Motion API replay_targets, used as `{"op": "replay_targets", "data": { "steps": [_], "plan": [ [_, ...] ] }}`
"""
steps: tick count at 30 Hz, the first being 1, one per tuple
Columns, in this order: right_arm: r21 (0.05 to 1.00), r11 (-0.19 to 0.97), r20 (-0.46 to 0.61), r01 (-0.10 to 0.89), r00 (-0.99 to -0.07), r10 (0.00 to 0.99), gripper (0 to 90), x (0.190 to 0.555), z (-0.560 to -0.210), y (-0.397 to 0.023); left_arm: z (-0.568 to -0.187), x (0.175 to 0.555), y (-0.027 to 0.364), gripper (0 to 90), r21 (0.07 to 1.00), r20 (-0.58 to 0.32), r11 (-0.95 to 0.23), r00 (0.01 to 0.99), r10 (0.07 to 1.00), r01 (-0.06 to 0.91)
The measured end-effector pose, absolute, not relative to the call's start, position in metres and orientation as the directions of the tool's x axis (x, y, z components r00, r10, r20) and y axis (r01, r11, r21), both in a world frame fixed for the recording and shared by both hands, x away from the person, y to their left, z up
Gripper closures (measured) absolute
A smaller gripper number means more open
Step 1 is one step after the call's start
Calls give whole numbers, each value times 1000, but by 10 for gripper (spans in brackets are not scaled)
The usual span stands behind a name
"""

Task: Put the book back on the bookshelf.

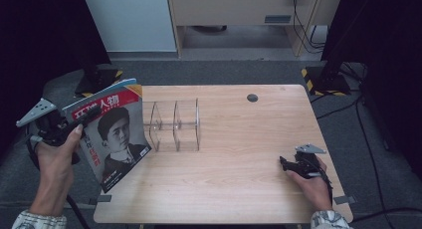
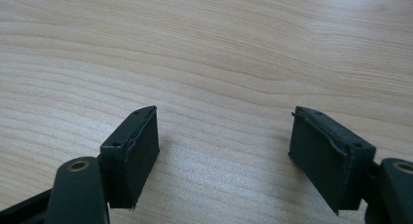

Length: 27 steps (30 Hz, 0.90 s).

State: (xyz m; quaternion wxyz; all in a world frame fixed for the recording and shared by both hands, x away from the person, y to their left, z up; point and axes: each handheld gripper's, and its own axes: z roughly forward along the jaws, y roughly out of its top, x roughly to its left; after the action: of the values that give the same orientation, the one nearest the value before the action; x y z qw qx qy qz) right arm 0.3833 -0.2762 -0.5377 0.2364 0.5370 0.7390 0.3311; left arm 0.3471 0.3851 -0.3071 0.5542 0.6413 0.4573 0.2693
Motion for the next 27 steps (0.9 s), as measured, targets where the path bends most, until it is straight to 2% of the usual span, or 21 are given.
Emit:
{"op": "replay_targets", "data": {
  "steps": [9, 27],
  "plan": [
    [743, 203, 8, 638, -311, 950, 263, 383, -538, -276, -310, 362, 378, 866, 959, -114, -5, 405, 907, 282],
    [744, 205, 2, 636, -308, 951, 265, 382, -538, -276, -319, 387, 374, 865, 973, -133, 42, 397, 908, 228]
  ]
}}
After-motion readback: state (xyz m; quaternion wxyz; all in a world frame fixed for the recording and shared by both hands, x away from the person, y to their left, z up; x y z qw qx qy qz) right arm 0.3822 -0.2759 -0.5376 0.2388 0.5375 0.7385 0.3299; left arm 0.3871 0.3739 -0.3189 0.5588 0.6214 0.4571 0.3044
